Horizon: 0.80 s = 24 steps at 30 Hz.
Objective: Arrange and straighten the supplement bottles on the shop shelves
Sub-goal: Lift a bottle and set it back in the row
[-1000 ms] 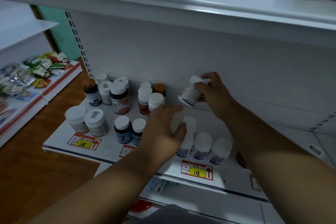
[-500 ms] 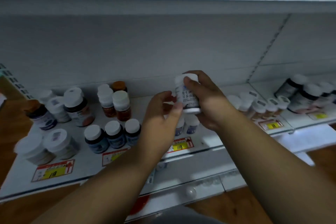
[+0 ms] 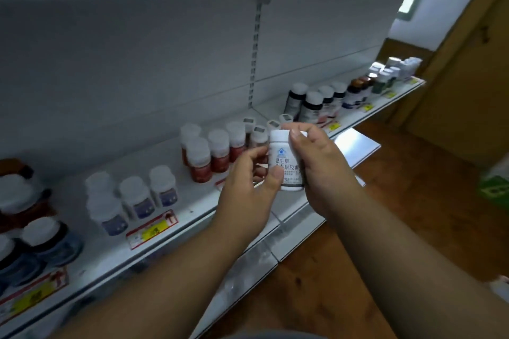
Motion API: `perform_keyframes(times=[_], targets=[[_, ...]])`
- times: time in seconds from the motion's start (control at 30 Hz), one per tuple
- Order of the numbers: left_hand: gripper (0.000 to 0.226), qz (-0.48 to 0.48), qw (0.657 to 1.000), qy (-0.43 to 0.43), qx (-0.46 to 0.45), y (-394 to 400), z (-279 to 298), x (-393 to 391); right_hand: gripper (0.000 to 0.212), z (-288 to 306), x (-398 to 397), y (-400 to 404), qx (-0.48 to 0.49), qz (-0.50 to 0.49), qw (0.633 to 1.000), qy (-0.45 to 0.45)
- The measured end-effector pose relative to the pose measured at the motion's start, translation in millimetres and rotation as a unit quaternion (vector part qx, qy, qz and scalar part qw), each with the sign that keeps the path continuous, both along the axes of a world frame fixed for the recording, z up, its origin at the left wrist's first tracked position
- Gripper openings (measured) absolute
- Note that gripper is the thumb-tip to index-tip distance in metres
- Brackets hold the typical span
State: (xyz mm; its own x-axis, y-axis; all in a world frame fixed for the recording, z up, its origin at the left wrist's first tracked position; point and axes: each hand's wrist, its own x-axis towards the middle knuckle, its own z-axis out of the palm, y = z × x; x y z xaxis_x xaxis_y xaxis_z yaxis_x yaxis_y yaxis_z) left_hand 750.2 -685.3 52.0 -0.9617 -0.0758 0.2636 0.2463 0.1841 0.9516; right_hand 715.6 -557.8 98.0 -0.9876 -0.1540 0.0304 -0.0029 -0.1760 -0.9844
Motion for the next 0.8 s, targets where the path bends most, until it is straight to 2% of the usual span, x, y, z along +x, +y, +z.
perform_keyframes(times=[0.1, 0.27, 0.37, 0.53, 0.8], targets=[[0.033, -0.033, 0.999, 0.017, 0.015, 72, -3, -31, 0.023, -1, -21, 75, 0.029, -0.039, 0.999, 0.023], [0.042, -0.105, 0.994, 0.006, 0.016, 208, -4, -80, 0.023, 2, -51, 216, 0.073, -0.114, 0.990, 0.046], [0.050, -0.133, 0.991, 0.009, 0.007, 272, 1, -111, 0.014, 6, -71, 282, 0.111, -0.143, 0.981, 0.070], [0.050, -0.163, 0.986, 0.007, -0.014, 340, -3, -168, 0.020, 1, -117, 353, 0.138, -0.186, 0.970, 0.076], [0.057, -0.234, 0.972, -0.007, -0.001, 439, -8, -313, 0.019, 11, -233, 451, 0.186, -0.256, 0.946, 0.073]])
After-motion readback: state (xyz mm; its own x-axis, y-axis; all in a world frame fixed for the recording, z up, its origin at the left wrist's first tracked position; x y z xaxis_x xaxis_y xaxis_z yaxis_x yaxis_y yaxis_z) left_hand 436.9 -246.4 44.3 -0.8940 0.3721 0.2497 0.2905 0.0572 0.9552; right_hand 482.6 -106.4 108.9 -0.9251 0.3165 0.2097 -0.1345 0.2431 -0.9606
